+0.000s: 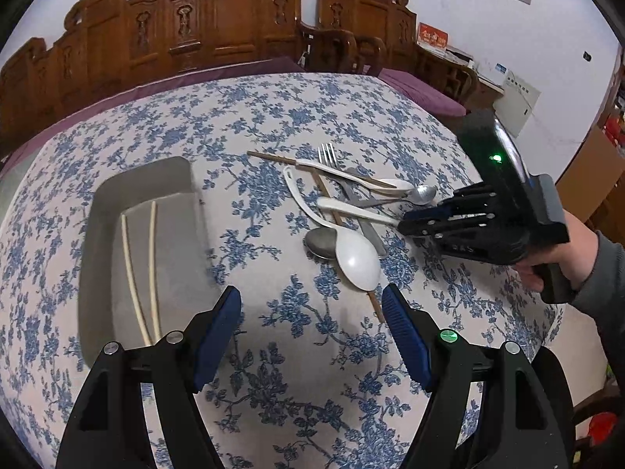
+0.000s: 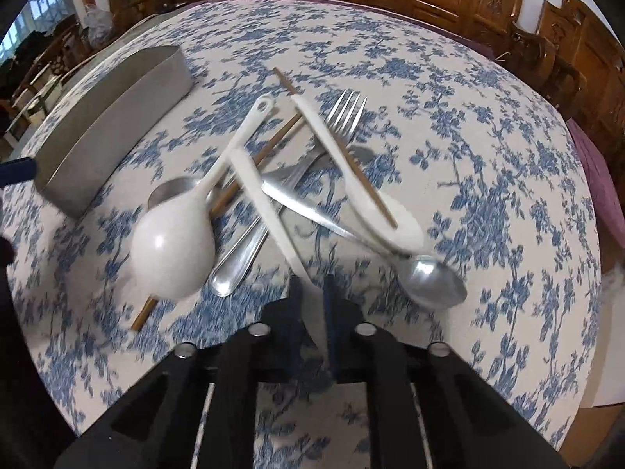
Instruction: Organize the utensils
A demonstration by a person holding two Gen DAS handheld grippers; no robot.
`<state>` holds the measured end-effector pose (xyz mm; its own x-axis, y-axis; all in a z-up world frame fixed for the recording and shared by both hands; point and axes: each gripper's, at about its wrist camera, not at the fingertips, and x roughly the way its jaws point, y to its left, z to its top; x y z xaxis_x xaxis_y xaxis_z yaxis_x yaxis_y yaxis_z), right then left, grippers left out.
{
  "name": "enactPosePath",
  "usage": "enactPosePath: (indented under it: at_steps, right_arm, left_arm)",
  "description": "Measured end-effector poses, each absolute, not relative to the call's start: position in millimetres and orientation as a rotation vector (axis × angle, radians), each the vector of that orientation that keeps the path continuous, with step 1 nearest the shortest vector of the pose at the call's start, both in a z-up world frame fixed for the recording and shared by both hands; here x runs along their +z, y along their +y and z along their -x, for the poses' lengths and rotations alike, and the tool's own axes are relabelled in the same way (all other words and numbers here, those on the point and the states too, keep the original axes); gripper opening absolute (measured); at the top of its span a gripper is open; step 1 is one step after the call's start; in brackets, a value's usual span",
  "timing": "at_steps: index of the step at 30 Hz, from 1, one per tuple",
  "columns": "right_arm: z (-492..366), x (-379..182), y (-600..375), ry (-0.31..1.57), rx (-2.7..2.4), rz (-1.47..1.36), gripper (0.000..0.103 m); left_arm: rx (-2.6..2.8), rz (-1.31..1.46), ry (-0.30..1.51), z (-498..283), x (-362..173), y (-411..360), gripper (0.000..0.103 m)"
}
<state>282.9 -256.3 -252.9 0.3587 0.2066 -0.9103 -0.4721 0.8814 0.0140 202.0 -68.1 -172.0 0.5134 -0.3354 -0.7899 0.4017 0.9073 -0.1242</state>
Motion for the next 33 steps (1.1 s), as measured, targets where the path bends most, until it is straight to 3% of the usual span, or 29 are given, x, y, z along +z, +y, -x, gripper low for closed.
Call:
enactPosePath:
  at_steps: [11, 13, 15, 18, 26, 29, 33]
  right_arm:
    - [-267, -246, -259, 1.082, 0.472, 0.255, 0.002]
    - [-270, -242, -258, 1.063, 0.463, 0.265, 0.009]
    - [-277, -241, -254, 1.062, 0.467, 0.278, 0.025]
    - [-287, -247, -247, 1.084, 0.475, 0.304, 0.03]
    - [-298, -256, -245, 1.116, 0.506, 0.289, 0.028]
    - [-295, -255, -247, 1.127, 0.508, 0.269, 0.008]
    - [-281, -255, -251, 1.139, 0.521, 0.245, 0.007]
  left_arm:
    - [-0.447, -0.093, 0.956, -203, -183, -80, 0.071]
    - [-0.446, -0.094, 0.958, -204, -183, -80, 0.071]
    - [-0.444, -0.095, 0.96, -205, -184, -81, 0.071]
    - [-0.439, -0.1, 0.965, -208, -186, -81, 0.071]
    - [-0.43, -0.082, 0.992, -218, -194, -83, 0.071]
    - [-0.426, -0.066, 1.002, -224, -194, -86, 0.071]
    - [-0.422, -0.056, 1.011, -234, -195, -92, 0.071]
